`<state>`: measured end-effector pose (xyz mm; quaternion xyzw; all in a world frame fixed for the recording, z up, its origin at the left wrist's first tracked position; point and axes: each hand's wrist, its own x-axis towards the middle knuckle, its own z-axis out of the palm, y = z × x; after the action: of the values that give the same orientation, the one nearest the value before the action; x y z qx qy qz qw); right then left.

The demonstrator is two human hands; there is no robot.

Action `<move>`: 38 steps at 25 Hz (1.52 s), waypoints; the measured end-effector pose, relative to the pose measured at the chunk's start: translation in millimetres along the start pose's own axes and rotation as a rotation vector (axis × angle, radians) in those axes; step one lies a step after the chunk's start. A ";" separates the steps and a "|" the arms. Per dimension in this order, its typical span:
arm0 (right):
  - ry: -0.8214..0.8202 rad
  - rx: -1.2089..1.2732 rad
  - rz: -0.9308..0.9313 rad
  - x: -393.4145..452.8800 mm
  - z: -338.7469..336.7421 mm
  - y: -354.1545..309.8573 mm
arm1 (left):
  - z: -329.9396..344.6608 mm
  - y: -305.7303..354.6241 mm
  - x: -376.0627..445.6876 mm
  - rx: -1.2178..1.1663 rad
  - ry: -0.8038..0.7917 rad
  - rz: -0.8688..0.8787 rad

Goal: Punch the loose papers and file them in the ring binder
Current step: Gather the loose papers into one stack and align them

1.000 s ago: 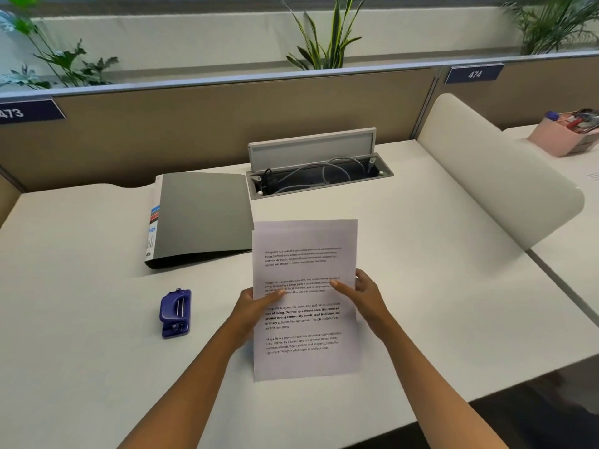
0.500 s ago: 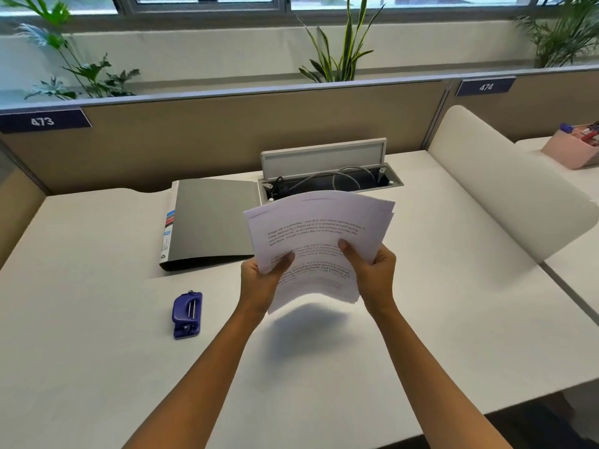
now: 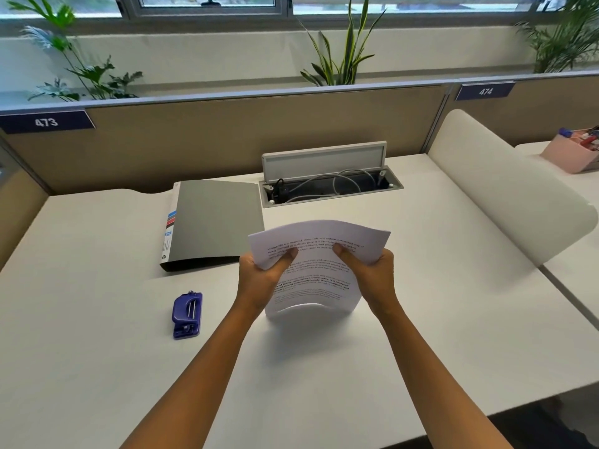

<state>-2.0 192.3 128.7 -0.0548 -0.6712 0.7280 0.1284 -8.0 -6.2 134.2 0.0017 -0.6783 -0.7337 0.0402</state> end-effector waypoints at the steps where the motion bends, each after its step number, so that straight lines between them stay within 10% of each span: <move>1: 0.000 0.000 -0.004 0.7 0.0 -1.0 | -0.4 1.5 1.6 0.009 0.003 -0.002; 38: -0.184 -0.138 0.211 -27.0 -24.0 65.3 | -21.7 -63.2 -22.6 0.027 -0.029 -0.344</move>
<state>22.5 204.0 59.3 -0.0665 -0.7190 0.6916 -0.0149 12.2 -21.6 68.3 0.1076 -0.6784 -0.7204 -0.0959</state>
